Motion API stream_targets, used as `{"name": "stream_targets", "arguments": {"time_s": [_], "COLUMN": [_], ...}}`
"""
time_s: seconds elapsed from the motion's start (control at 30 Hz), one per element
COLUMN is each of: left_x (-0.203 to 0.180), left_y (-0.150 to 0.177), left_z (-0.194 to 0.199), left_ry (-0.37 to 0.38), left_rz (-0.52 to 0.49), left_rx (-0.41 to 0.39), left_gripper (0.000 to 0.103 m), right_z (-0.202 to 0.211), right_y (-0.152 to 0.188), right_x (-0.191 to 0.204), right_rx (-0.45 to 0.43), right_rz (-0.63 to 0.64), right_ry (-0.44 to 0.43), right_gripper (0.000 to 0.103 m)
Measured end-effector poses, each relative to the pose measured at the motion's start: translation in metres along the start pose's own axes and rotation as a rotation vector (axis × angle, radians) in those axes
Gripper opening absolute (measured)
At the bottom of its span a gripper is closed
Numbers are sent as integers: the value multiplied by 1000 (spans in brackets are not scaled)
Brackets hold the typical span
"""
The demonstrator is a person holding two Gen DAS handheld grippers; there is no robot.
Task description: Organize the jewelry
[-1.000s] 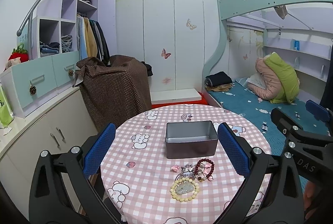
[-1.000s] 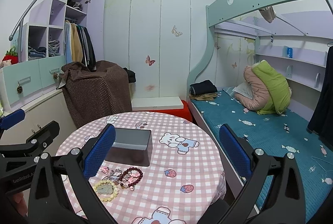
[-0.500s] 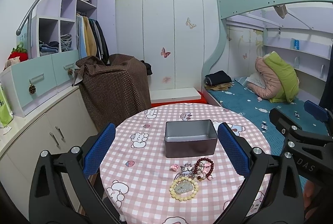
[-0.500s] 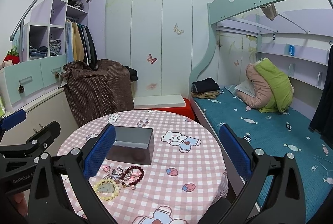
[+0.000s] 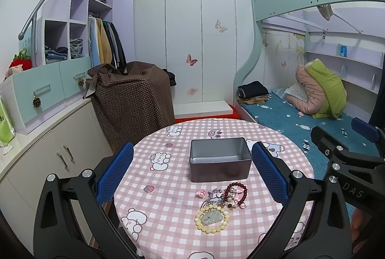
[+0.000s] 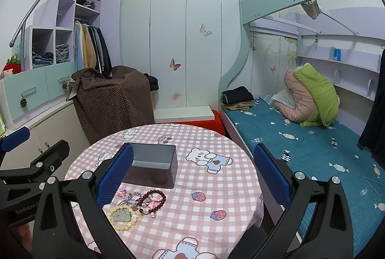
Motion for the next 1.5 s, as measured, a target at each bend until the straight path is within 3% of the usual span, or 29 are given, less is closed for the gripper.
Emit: {"name": "stream_targets", "arguments": {"time_s": [0.97, 1.3, 1.5], "left_x": [14, 23, 30], "left_y": [17, 30, 50], "left_z": [-28, -52, -74], "left_ry": [-12, -25, -38], "left_rz": [22, 32, 29], "left_rx": [48, 130, 218], "left_gripper": [98, 98, 98], "right_z": [-20, -45, -67], "right_y": [2, 18, 37], "right_x": [9, 20, 23], "right_rx": [53, 139, 222], "right_rz": [12, 24, 12], "right_ry": [-22, -56, -76], "right_gripper": [96, 96, 96]}}
Point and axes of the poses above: each gripper's, at about its wrist camera, not at the fingertips, and z roughly against the way its jaws point, x to its left, y to its underside, the point moved 6 cm from there along -z, roughly the way its jaws point, and after that the axes turned 12 degrees about z, right-handed, at the moved point
